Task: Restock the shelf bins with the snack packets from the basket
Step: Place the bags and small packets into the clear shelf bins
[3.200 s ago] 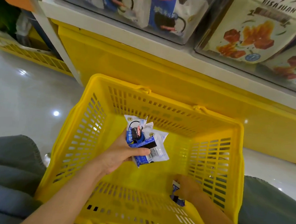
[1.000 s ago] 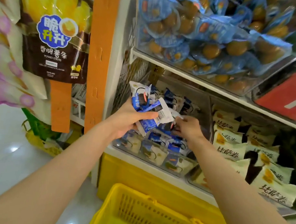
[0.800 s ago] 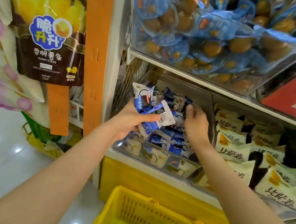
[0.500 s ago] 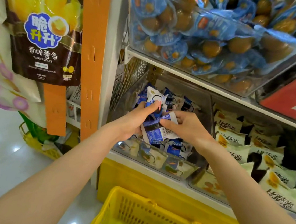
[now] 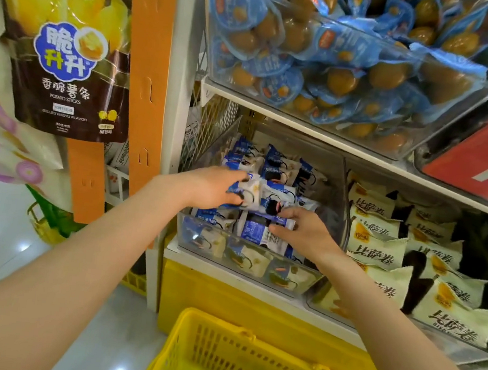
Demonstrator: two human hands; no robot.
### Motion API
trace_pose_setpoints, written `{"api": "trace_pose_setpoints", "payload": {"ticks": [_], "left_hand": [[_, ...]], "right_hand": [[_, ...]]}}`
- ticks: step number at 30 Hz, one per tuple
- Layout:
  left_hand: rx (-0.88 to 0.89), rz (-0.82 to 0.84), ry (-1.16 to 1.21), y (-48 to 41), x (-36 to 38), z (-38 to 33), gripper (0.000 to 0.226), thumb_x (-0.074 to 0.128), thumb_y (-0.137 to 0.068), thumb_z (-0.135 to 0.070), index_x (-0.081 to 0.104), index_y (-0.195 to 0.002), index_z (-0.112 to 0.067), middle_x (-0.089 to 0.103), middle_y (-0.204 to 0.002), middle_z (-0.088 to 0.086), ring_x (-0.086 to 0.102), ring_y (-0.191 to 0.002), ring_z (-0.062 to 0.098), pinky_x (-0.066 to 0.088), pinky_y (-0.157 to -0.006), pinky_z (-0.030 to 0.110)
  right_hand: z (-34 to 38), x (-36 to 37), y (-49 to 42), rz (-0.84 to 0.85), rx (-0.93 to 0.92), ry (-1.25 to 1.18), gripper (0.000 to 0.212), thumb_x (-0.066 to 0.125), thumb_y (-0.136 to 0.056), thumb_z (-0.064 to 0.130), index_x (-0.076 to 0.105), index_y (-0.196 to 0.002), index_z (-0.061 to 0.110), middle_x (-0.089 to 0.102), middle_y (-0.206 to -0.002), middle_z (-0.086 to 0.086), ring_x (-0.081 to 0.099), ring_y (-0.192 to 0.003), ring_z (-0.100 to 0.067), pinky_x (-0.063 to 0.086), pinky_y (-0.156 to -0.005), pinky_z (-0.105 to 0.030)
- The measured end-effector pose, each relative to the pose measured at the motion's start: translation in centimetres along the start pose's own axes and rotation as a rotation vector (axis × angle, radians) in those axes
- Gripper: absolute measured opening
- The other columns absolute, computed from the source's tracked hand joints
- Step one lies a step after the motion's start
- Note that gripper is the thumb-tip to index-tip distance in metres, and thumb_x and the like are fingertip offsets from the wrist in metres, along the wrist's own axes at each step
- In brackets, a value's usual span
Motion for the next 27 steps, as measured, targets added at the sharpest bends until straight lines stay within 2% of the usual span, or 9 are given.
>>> {"api": "trace_pose_setpoints", "payload": {"ticks": [3, 5, 8, 12, 14, 16, 18, 22, 27], "left_hand": [[-0.022, 0.037, -0.176, -0.6, 0.9, 0.2, 0.054, 0.043, -0.098, -0.025, 0.020, -0.146, -0.029, 0.027, -0.151, 0.008, 0.026, -0.137, 0.027, 0.024, -0.109, 0.041], [0.014, -0.038, -0.293, -1.0, 1.2, 0.1, 0.055, 0.040, -0.098, -0.019, 0.017, -0.147, -0.031, 0.029, -0.146, 0.010, 0.022, -0.134, 0.028, 0.019, -0.109, 0.043], [0.073, -0.132, -0.401, -1.4, 1.5, -0.3, 0.065, 0.041, -0.094, -0.003, 0.015, -0.147, -0.029, 0.033, -0.133, 0.010, 0.023, -0.126, 0.028, 0.018, -0.106, 0.044], [0.103, -0.209, -0.280, -1.7, 1.3, -0.7, 0.058, 0.043, -0.092, -0.002, 0.025, -0.143, -0.023, 0.038, -0.131, 0.010, 0.028, -0.124, 0.026, 0.024, -0.099, 0.037], [0.097, -0.230, -0.179, -1.5, 1.0, -0.6, 0.048, 0.042, -0.097, -0.014, 0.028, -0.141, -0.023, 0.040, -0.127, 0.010, 0.029, -0.121, 0.025, 0.025, -0.099, 0.037], [0.072, -0.196, -0.104, -1.1, 0.9, -0.3, 0.043, 0.038, -0.099, -0.024, 0.029, -0.141, -0.025, 0.039, -0.130, 0.010, 0.027, -0.123, 0.025, 0.022, -0.103, 0.038], [0.045, -0.096, -0.102, -0.8, 1.3, 0.0, 0.043, 0.033, -0.100, -0.030, 0.027, -0.142, -0.028, 0.037, -0.136, 0.008, 0.023, -0.130, 0.025, 0.018, -0.106, 0.040], [0.001, 0.051, -0.234, -0.3, 2.6, 0.7, 0.044, 0.026, -0.101, -0.029, 0.023, -0.145, -0.028, 0.037, -0.136, 0.008, 0.024, -0.126, 0.024, 0.016, -0.105, 0.040], [0.071, -0.080, -0.253, -0.3, 3.0, 0.7, 0.052, 0.040, -0.098, -0.014, 0.024, -0.143, -0.034, 0.042, -0.124, 0.002, 0.029, -0.113, 0.020, 0.020, -0.099, 0.036]], "right_hand": [[0.7, -0.2, 0.1, -0.121, -0.107, 0.029, 0.044, 0.070, -0.083, 0.019, 0.050, -0.122, 0.014, 0.054, -0.122, -0.003, 0.050, -0.117, -0.018, 0.040, -0.096, -0.026], [0.9, 0.1, 0.1, -0.049, -0.092, 0.066, 0.051, 0.070, -0.083, 0.022, 0.047, -0.128, 0.015, 0.051, -0.127, -0.003, 0.048, -0.120, -0.018, 0.039, -0.098, -0.027], [0.6, 0.5, 0.2, 0.088, -0.047, 0.095, 0.050, 0.071, -0.082, 0.028, 0.048, -0.125, 0.016, 0.053, -0.125, -0.002, 0.050, -0.114, -0.014, 0.040, -0.089, -0.022], [0.5, 0.0, 0.2, -0.017, -0.126, 0.080, 0.033, 0.074, -0.079, 0.026, 0.059, -0.107, 0.016, 0.055, -0.101, 0.007, 0.052, -0.096, -0.007, 0.038, -0.069, -0.006], [0.8, -0.6, -0.3, -0.162, -0.171, 0.028, 0.031, 0.069, -0.084, 0.024, 0.060, -0.111, 0.013, 0.059, -0.106, 0.000, 0.056, -0.104, -0.014, 0.040, -0.078, -0.008], [1.3, -1.3, -1.3, -0.274, -0.177, 0.073, 0.037, 0.061, -0.090, 0.024, 0.054, -0.125, 0.013, 0.054, -0.125, -0.008, 0.051, -0.118, -0.020, 0.039, -0.093, -0.023], [1.8, -1.5, -2.9, -0.230, -0.142, 0.155, 0.042, 0.057, -0.092, 0.022, 0.049, -0.132, 0.013, 0.049, -0.135, -0.011, 0.046, -0.126, -0.024, 0.037, -0.101, -0.030], [2.4, -1.0, -4.9, -0.056, -0.046, 0.299, 0.049, 0.060, -0.090, 0.029, 0.049, -0.132, 0.006, 0.050, -0.136, -0.014, 0.047, -0.125, -0.026, 0.038, -0.099, -0.031], [2.4, -2.3, -5.1, -0.012, 0.034, 0.291, 0.038, 0.064, -0.088, 0.030, 0.063, -0.118, 0.006, 0.060, -0.127, -0.010, 0.056, -0.115, -0.022, 0.042, -0.095, -0.028]]}}
Point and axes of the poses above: each hand's wrist, its own y-axis away from the middle knuckle, its own x-axis out of the palm, z = x × y, the point moved 3 cm from there along -y, towards the middle knuckle
